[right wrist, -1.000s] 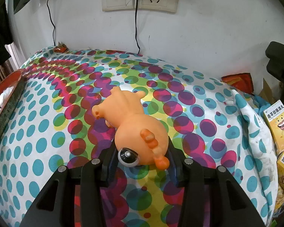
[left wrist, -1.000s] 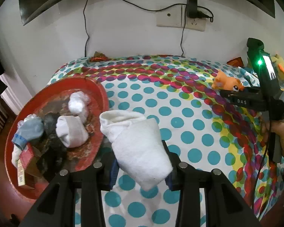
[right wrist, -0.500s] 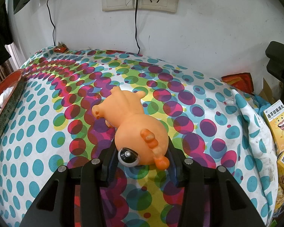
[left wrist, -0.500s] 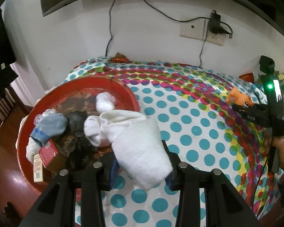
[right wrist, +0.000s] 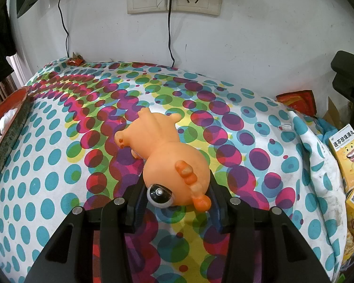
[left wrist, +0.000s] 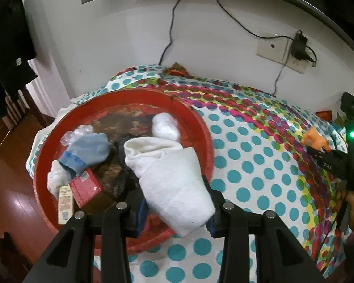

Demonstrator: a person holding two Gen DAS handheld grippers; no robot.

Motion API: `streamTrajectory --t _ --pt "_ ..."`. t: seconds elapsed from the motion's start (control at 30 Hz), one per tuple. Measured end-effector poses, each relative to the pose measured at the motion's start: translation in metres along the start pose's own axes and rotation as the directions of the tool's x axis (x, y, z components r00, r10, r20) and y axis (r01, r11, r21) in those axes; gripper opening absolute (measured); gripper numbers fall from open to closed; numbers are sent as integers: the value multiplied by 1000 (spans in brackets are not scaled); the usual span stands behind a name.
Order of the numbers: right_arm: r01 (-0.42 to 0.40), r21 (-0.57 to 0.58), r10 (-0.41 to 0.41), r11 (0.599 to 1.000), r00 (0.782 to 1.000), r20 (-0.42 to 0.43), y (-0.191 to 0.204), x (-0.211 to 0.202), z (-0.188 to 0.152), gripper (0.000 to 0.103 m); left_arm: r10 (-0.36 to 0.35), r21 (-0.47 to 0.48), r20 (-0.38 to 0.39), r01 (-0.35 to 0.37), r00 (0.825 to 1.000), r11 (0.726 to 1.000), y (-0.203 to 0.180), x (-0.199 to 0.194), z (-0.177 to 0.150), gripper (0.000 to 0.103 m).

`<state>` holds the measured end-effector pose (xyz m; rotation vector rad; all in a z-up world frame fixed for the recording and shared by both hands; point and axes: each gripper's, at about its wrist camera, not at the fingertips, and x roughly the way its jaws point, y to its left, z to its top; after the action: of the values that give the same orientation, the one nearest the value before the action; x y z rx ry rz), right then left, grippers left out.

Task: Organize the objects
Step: 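Carry the white sock over the red tray with the left tool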

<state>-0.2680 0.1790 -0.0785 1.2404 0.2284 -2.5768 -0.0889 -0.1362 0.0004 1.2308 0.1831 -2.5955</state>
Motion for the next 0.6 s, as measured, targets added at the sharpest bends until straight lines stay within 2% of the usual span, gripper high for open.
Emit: streamTrajectory --t 0.3,0.4,0.6 --pt "0 0 0 1000 1000 0 0 0 0 42 26 -40 -18 -27 999 999 19 5 4 39" --pt "1 0 -1 1000 1000 0 0 0 0 42 17 -42 -24 -18 1000 999 21 7 6 39" --pt "2 -1 -2 1000 1000 0 0 0 0 42 44 -36 -25 -45 999 998 31 10 16 39"
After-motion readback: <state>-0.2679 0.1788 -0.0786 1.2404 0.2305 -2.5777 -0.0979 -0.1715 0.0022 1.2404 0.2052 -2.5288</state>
